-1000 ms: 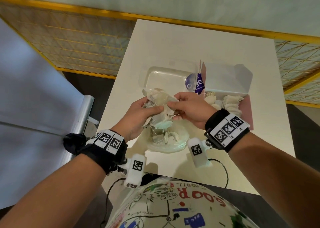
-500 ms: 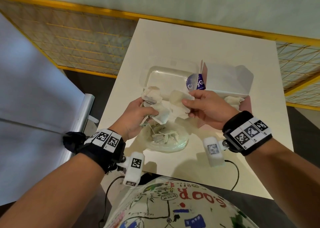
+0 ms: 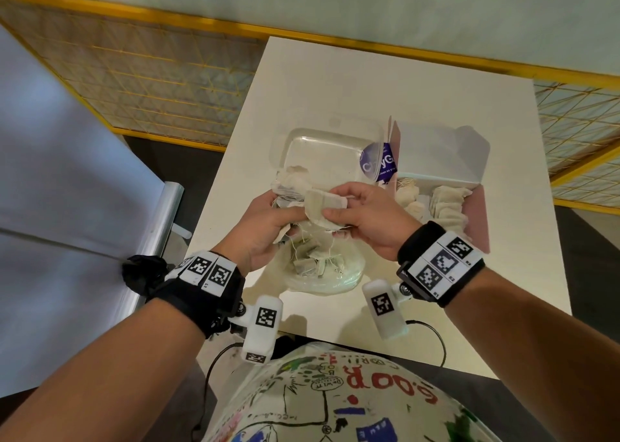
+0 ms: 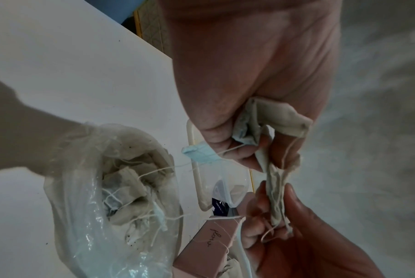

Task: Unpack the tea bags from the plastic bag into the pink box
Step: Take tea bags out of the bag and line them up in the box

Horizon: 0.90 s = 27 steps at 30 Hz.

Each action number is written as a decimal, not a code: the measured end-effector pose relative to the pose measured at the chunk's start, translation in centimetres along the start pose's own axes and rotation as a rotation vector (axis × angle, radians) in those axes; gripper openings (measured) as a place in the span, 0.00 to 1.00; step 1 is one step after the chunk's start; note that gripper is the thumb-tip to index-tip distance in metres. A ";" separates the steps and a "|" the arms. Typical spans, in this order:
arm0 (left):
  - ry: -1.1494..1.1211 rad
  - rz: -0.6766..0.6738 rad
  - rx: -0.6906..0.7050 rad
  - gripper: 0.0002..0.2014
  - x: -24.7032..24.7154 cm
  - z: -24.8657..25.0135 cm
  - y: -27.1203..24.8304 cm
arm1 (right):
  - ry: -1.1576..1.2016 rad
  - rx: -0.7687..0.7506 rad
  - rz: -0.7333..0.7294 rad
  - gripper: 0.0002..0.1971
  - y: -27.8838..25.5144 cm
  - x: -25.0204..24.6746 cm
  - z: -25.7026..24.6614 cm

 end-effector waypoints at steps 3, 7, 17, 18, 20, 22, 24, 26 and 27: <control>-0.014 0.016 -0.015 0.19 -0.4 -0.3 -0.1 | -0.012 -0.021 0.034 0.23 0.0 -1.1 -0.3; -0.008 0.056 -0.050 0.16 -1.0 -0.6 -0.2 | -0.030 -0.034 0.074 0.20 -0.1 -3.4 -0.6; 0.017 0.021 -0.054 0.22 -2.3 -2.5 0.4 | -0.909 -0.154 0.411 0.12 -2.7 -20.5 -4.7; 0.018 0.019 -0.054 0.22 -2.2 -2.7 0.4 | -1.058 -0.123 0.407 0.12 -2.7 -21.7 -4.3; 0.031 0.010 -0.061 0.20 -1.7 -3.0 0.3 | -1.275 -0.047 0.335 0.14 -2.4 -22.9 -2.9; 0.034 -0.004 -0.071 0.16 -1.0 -3.3 0.2 | -1.445 0.028 0.176 0.17 -1.8 -22.5 -0.7; 0.033 -0.005 -0.083 0.15 -0.5 -3.6 0.2 | -1.547 0.114 0.011 0.21 -1.0 -21.8 1.8; 0.042 0.008 -0.090 0.17 -0.5 -3.8 0.3 | -1.690 0.147 -0.092 0.20 -0.3 -21.1 3.3; 0.044 0.015 -0.091 0.19 -0.4 -3.9 0.4 | -1.786 0.142 -0.113 0.17 0.0 -21.0 3.7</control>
Point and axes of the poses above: each hand's wrist, its own y-axis towards the middle knuckle, its own x-axis out of the palm, z = x × y, the point moved 6 cm from there along y, towards the middle knuckle, and after that the axes turned 2 degrees about -y, right-handed, at the moved point
